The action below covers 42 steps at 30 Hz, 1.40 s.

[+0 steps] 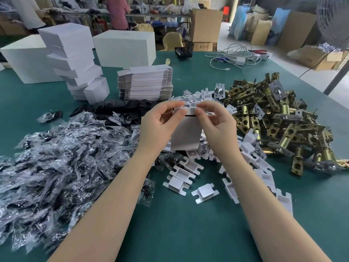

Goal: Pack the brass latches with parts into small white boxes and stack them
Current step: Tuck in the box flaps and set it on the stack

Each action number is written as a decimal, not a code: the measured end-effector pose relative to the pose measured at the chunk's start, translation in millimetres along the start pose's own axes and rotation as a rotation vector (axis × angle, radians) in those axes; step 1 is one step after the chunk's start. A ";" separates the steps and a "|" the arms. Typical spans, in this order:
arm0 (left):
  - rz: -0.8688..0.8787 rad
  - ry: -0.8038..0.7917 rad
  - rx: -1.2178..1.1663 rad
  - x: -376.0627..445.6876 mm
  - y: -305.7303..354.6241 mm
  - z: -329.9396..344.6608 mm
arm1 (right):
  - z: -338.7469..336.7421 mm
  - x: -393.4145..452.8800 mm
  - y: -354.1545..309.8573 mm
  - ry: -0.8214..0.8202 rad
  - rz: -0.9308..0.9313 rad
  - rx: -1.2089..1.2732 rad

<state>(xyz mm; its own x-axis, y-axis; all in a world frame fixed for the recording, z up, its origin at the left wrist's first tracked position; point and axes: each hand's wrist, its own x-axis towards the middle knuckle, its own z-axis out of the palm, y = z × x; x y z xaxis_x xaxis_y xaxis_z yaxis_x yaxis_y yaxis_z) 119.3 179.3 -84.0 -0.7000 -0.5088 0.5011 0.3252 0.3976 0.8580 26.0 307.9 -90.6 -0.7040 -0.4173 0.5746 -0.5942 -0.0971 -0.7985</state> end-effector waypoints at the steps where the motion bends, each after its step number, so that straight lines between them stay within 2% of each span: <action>1: -0.005 0.010 -0.018 0.1 0.1 1.2 | 0.4 0.2 -0.3 0.009 -0.001 0.005; 17: 0.020 -0.034 -0.017 1.4 -9.8 -6.7 | -10.1 2.8 -1.3 -0.081 0.021 0.006; 25: 0.057 -0.029 0.010 1.7 -15.0 -6.0 | -15.9 0.1 7.4 -0.114 -0.087 -0.095; 31: 0.060 -0.078 0.027 0.0 -18.4 -5.5 | -7.0 -5.4 6.5 -0.175 0.000 -0.083; 33: 0.013 -0.124 0.050 -2.8 -20.8 -4.0 | -2.0 -10.5 11.0 -0.238 0.075 -0.084; 35: -0.124 -0.197 0.088 -6.2 -25.5 -5.7 | -0.9 -16.1 17.0 -0.282 0.107 -0.159; 37: -0.224 -0.285 0.237 -7.3 -30.0 -9.9 | -2.7 -20.2 20.6 -0.330 0.128 -0.218; 40: -0.241 -0.388 0.369 -7.5 -26.2 -13.0 | -5.3 -22.8 23.5 -0.349 0.117 -0.311; 42: -0.243 -0.385 0.392 -7.7 -23.2 -13.6 | -5.8 -23.7 23.6 -0.343 0.102 -0.341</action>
<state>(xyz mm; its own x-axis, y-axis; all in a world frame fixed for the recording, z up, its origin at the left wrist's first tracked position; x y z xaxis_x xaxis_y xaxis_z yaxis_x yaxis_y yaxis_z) 125.8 163.6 -106.2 -0.9286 -0.3365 0.1565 -0.0805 0.5942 0.8003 26.4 320.8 -122.0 -0.6310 -0.6879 0.3587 -0.6623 0.2369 -0.7108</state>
